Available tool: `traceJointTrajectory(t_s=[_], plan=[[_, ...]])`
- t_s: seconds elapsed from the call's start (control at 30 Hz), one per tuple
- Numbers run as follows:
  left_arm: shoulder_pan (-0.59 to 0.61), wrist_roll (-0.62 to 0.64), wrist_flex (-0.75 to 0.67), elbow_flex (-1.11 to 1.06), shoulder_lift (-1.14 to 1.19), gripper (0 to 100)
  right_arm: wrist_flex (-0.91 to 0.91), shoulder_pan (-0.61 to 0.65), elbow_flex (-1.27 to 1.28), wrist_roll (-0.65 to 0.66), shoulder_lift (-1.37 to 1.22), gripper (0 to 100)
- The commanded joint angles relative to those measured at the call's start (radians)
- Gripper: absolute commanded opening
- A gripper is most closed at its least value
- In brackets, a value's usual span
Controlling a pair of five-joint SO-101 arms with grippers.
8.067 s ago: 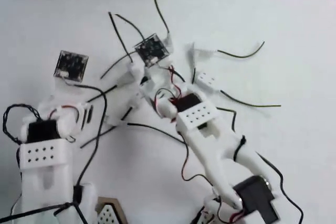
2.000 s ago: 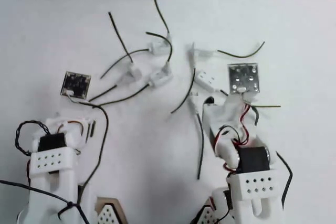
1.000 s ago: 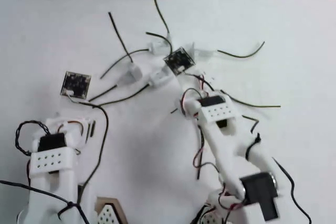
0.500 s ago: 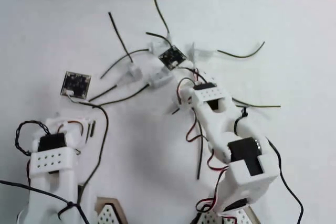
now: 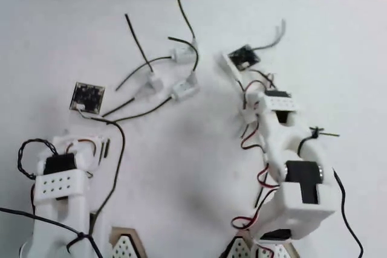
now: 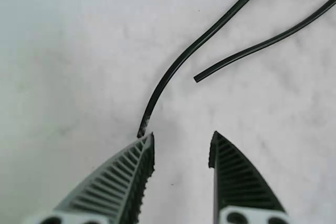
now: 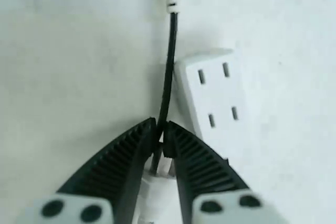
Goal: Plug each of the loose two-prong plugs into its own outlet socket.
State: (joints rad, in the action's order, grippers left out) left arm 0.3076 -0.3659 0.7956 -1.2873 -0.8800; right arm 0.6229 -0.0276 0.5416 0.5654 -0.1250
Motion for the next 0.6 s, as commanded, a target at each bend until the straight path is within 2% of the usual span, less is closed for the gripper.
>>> traceJointTrajectory(t_s=[0.0,0.1,0.33,0.57], plan=[[0.004,-0.012,-0.020,0.003,-0.022,18,0.093,-0.076,-0.017,-0.002,0.104,1.9],[0.004,-0.012,-0.020,0.003,-0.022,18,0.159,-0.122,-0.017,-0.011,0.140,2.1],[0.004,-0.012,-0.018,0.003,-0.022,18,0.275,-0.166,-0.018,-0.247,0.203,2.2],[0.004,-0.012,-0.018,0.003,-0.022,18,0.367,-0.147,-0.017,-0.256,0.309,2.2]])
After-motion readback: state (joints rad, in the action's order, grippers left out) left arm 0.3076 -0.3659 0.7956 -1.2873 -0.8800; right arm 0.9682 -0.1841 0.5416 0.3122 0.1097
